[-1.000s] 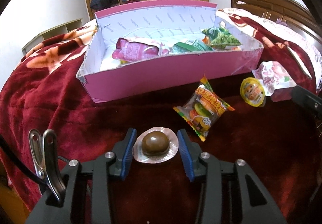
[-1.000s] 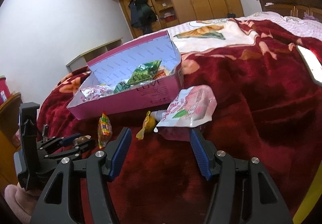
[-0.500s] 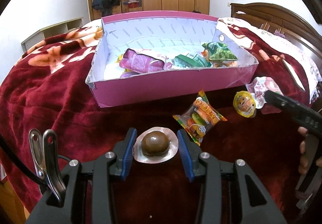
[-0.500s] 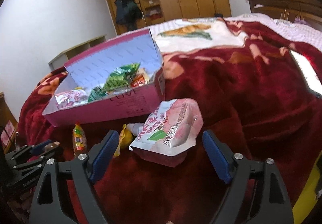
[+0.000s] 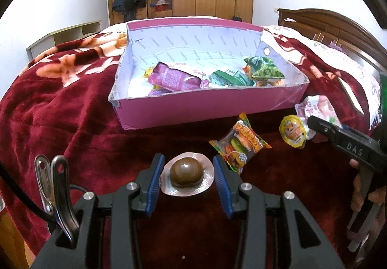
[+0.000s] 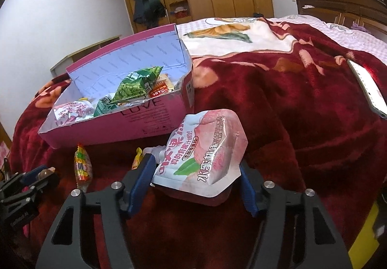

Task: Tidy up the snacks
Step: 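Lift the chocolate ball with the left gripper while the right grasps the pink spouted pouch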

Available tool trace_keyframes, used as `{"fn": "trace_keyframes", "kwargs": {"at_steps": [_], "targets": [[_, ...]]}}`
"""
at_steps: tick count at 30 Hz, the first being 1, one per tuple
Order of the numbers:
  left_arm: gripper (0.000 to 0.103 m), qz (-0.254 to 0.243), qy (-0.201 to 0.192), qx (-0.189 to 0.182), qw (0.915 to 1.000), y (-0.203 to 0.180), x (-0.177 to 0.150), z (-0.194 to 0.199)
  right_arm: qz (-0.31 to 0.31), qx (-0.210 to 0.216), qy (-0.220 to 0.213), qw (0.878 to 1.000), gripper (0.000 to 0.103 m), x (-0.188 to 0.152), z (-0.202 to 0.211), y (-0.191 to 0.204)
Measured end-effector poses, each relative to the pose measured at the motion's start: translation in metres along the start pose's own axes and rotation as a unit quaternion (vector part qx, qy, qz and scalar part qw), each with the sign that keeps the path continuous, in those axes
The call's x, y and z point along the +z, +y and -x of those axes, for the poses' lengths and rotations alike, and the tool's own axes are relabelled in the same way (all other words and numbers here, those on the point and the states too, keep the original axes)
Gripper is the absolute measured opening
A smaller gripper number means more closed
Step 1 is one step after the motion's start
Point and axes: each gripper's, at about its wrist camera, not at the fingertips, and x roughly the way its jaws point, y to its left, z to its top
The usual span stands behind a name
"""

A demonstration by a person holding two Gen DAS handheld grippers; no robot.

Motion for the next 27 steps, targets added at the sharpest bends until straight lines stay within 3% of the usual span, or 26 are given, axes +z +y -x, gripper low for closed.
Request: {"fn": "trace_keyframes", "kwargs": {"at_steps": [18,27], "targets": [[0.043,0.022,-0.03,-0.014,0.9992,0.011,0.008,0.024,-0.001,0.016,-0.076,0.997,0.054,0.004,0.058,0.018],[0.043,0.018,-0.044,-0.019,0.9987,0.008,0.016,0.031,0.016,0.038,-0.087,0.995,0.054,0.007,0.068,0.034]]}}
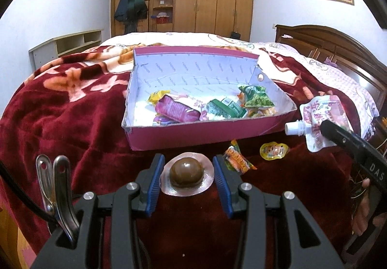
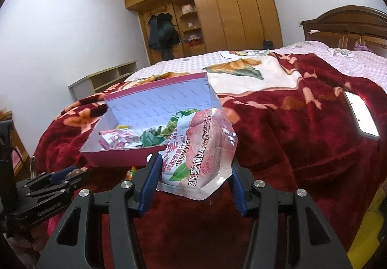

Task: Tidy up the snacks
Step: 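Lift the chocolate ball with the left gripper while the right grasps the pink spouted pouch, then carry the chocolate ball over the box with the left gripper while the right carries the pouch over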

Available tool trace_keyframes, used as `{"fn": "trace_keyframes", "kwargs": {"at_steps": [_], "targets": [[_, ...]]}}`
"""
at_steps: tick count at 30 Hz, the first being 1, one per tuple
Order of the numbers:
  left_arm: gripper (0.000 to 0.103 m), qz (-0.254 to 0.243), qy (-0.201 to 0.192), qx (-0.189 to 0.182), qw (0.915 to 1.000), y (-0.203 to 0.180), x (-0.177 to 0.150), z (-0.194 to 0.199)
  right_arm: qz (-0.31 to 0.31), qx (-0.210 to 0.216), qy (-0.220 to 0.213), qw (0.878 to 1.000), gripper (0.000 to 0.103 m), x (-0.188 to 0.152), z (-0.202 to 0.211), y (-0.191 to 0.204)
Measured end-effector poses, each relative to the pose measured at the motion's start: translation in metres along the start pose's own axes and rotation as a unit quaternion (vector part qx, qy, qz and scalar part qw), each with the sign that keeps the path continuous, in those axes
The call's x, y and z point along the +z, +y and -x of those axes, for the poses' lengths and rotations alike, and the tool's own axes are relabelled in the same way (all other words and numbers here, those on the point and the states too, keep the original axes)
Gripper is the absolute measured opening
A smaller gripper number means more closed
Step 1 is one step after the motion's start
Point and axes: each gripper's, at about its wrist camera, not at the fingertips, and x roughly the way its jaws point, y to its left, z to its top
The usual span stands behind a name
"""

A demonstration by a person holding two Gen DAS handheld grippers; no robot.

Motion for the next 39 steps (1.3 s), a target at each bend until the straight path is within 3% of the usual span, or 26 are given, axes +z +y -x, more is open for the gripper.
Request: {"fn": "trace_keyframes", "kwargs": {"at_steps": [39], "targets": [[0.043,-0.03,-0.063,0.02,0.9974,0.004,0.083,-0.02,0.016,0.033,-0.008,0.999,0.054,0.024,-0.012,0.02]]}}
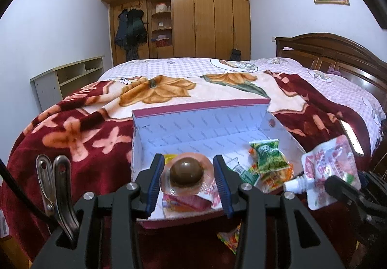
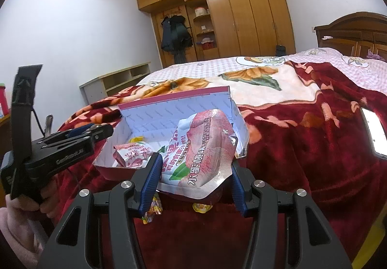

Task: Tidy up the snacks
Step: 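Carry the chocolate ball over the box with the left gripper while the right carries the pouch over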

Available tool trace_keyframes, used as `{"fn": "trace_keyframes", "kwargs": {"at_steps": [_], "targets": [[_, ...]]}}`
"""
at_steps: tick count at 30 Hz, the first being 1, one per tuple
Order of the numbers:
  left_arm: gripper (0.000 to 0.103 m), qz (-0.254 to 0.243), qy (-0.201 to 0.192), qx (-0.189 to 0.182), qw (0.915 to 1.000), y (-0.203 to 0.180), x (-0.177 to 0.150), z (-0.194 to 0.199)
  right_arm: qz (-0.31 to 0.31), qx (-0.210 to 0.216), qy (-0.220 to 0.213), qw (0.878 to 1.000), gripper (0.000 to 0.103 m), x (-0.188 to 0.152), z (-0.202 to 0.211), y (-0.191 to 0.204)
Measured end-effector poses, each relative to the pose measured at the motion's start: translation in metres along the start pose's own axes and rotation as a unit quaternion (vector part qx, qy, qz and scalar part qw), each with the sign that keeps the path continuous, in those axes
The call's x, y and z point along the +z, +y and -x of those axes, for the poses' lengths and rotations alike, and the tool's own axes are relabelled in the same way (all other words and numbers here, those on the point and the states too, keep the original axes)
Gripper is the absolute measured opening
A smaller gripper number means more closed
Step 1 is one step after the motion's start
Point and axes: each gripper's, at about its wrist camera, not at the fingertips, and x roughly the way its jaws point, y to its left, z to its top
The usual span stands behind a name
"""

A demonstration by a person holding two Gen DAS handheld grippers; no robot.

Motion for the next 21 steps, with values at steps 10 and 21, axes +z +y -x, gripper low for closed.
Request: {"fn": "trace_keyframes", "kwargs": {"at_steps": [10,21], "targets": [[0.043,-0.004,0.009,0.006,0.9999,0.006,0.012,-0.022,-0.008,-0.005,-0.006,1.0,0.054,0.013,-0.003,-0.011],[0.043,0.004,0.017,0.007,0.9998,0.011,0.022,-0.046,-0.011,-0.01,-0.006,1.0,0.054,0.02,-0.009,-0.018]]}}
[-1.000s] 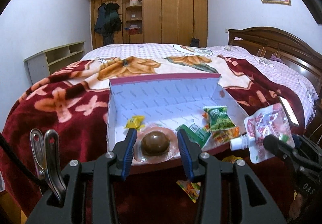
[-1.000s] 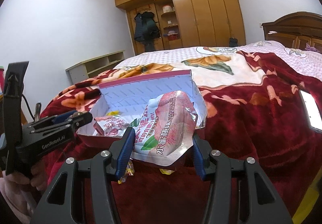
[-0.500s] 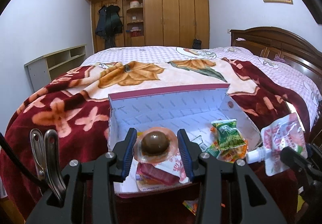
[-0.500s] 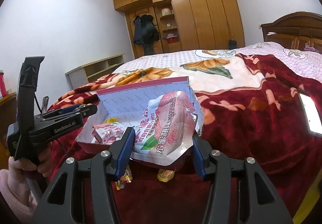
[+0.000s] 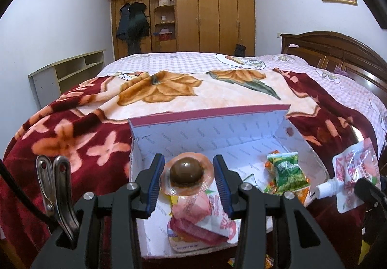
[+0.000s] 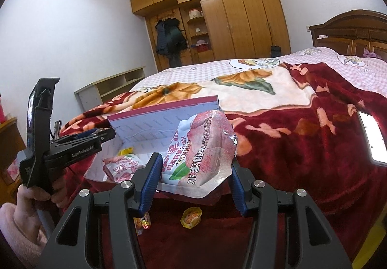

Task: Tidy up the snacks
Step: 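Carry the chocolate ball over the box with the left gripper while the right carries the pouch over, then open the left gripper to drop the chocolate in the box while the right releases the pouch inside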

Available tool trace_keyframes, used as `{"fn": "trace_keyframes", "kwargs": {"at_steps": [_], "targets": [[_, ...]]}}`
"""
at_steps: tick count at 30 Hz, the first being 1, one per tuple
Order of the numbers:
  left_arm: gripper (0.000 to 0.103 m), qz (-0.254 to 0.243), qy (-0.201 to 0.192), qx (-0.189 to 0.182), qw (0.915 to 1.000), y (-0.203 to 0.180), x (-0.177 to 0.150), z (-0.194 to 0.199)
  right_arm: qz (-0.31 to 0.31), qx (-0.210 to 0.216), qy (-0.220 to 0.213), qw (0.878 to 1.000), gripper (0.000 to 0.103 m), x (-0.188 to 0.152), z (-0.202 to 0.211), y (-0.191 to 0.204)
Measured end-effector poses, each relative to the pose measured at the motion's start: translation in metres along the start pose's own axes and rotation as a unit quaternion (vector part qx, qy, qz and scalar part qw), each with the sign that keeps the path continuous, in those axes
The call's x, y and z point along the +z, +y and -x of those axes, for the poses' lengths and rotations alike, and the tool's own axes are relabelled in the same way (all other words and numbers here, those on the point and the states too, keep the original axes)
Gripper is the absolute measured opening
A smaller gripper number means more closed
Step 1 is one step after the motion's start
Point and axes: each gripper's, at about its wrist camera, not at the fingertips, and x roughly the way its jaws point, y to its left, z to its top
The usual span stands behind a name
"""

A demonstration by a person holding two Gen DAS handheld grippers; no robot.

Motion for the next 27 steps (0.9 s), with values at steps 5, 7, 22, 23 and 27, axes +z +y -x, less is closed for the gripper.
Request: {"fn": "trace_keyframes", "kwargs": {"at_steps": [5,7,22,23,27], "targets": [[0.044,-0.008,-0.001,0.002,1.0,-0.004,0.004,-0.008,0.004,-0.001,-0.002,1.0,0.054,0.006,-0.005,0.002],[0.043,-0.007,0.0,0.002,1.0,-0.004,0.005,-0.011,0.007,-0.001,-0.003,1.0,0.054,0.009,-0.007,0.003],[0.044,0.01,0.029,0.012,0.9995,0.004,0.009,-0.054,0.042,0.012,-0.005,0.999,0.054,0.033,-0.047,0.018],[0.044,0.01,0.031,0.014,0.9993,0.004,0.008,-0.056,0.046,0.012,-0.005,0.999,0.054,0.035,-0.051,0.02],[0.044,0.013,0.042,0.02,0.9988,0.007,0.006,-0.067,0.054,0.013,-0.002,0.998,0.054,0.038,-0.067,0.021]]}}
